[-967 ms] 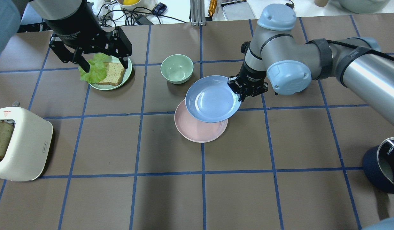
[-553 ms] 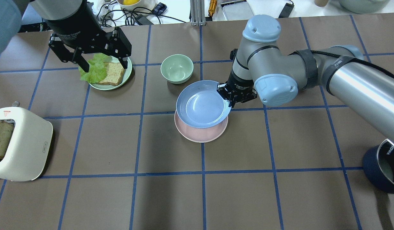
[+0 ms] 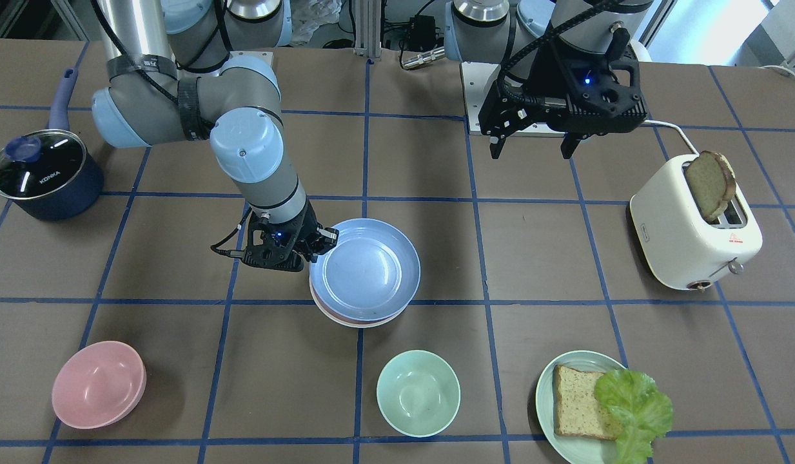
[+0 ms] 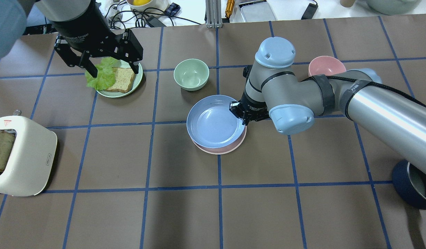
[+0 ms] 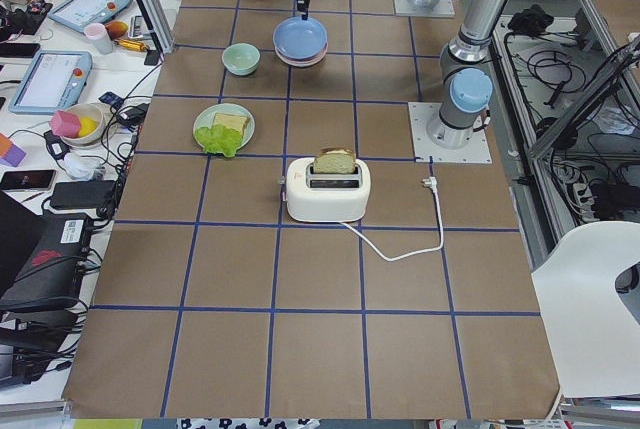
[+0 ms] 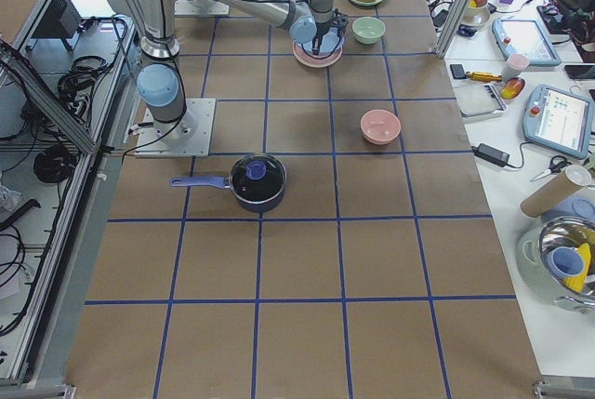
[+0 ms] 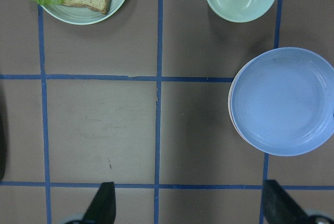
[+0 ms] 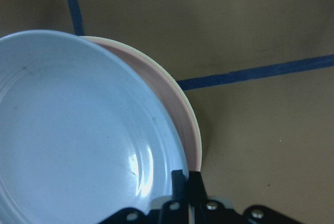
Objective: Stack three plates with pink and blue
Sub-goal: 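Lower the blue plate onto the pink plate and open the right gripper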
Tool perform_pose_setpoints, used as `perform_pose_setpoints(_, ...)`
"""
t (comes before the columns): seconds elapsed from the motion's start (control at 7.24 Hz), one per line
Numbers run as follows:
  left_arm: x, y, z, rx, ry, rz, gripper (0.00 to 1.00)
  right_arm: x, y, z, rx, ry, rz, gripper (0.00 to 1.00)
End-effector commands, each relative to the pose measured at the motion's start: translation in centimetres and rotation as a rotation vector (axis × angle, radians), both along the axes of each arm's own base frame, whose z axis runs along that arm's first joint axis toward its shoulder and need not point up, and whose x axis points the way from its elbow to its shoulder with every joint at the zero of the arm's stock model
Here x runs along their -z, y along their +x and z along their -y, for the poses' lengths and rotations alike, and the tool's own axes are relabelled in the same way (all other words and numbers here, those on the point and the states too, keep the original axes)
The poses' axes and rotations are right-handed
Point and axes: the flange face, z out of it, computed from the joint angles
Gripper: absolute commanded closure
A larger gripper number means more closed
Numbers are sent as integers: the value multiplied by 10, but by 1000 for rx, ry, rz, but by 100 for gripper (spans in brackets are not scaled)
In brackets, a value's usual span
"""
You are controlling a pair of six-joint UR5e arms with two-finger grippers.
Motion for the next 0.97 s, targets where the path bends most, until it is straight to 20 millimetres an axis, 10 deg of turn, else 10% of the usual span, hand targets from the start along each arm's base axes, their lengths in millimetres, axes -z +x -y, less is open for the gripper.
perform_pose_setpoints(0.0,-1,0,0,0,-1,0,0,1,1,0,0,3,6,100)
perform_pose_setpoints(0.83,-1,2,-2,-3,-1,0,0,10,1,0,-5,20,2,100)
